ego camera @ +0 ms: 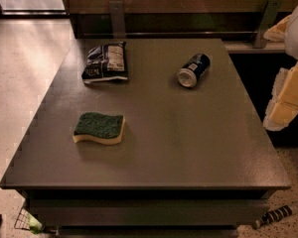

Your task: Place pepsi can upright

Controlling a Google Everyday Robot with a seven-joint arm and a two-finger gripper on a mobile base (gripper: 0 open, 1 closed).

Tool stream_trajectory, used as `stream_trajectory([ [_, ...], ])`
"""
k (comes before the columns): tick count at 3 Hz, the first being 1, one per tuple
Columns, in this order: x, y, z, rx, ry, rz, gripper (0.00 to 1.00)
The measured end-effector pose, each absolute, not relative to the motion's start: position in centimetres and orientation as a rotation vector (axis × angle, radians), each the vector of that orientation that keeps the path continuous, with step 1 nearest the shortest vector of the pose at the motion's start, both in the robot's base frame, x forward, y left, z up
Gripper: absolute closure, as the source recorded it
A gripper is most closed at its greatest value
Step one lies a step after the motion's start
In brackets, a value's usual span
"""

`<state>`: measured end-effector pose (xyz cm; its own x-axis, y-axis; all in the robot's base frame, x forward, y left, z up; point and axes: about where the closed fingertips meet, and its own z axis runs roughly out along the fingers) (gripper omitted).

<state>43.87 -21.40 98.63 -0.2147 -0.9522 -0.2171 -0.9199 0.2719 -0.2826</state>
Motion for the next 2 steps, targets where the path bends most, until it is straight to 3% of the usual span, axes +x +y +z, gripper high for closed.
stream_trajectory([
  [1, 43.9, -21.4, 98.6, -1.704, 2.204, -0.131, 0.00],
  [2, 46.4, -21.9, 98.3, -1.460, 2.280, 0.025, 0.00],
])
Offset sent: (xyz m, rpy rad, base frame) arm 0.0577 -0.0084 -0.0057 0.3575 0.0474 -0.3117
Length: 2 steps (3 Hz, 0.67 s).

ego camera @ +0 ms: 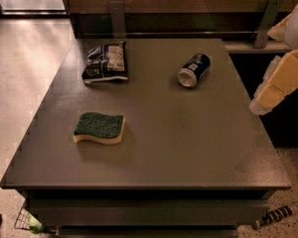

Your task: Place pepsi can upright

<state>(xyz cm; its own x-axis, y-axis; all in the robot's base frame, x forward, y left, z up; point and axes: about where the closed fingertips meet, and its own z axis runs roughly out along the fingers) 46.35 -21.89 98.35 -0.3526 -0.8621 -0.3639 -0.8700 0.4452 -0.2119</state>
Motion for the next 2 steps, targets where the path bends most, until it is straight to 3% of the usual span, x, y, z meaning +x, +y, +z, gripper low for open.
stream_trajectory([
  [2, 53.7, -22.3, 98.7, -0.772, 2.312, 0.417, 0.00],
])
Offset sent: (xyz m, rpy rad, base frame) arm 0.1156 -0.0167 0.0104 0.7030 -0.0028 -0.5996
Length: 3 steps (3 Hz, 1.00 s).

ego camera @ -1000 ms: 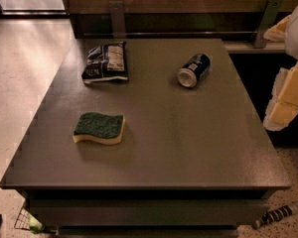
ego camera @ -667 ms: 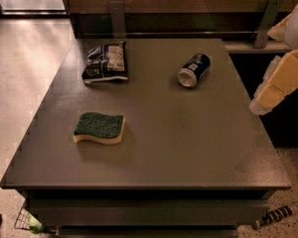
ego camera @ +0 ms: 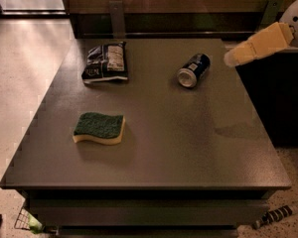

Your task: Place pepsi can upright

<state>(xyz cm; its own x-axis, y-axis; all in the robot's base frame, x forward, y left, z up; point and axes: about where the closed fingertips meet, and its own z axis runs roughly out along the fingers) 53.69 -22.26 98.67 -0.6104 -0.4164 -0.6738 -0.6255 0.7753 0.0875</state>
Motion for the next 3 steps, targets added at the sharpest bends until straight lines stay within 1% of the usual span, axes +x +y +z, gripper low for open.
stream_trajectory([
  [1, 56.7, -22.7, 98.7, -0.566, 2.334, 0.487, 0.00],
  [3, 61.5, -22.1, 97.3, -0.284, 2.522, 0.509, 0.00],
])
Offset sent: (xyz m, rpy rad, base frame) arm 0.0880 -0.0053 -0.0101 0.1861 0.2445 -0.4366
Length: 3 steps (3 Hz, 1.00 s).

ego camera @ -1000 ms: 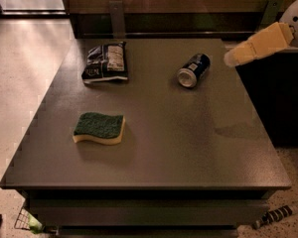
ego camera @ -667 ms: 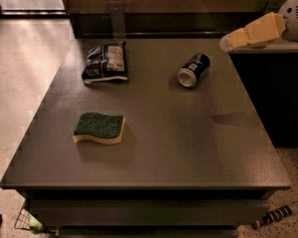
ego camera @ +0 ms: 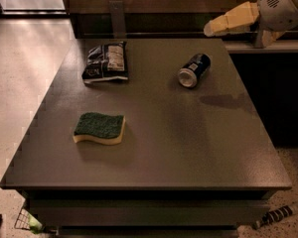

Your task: Place pepsi can upright

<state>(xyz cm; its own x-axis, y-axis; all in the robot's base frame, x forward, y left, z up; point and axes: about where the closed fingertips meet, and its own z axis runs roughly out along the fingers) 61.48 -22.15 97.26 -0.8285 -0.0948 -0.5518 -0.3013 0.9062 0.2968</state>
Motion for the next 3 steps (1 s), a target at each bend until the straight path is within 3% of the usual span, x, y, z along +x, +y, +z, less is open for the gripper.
stream_trajectory([
  [3, 63.9, -20.7, 95.0, -0.150, 2.699, 0.456, 0.00],
])
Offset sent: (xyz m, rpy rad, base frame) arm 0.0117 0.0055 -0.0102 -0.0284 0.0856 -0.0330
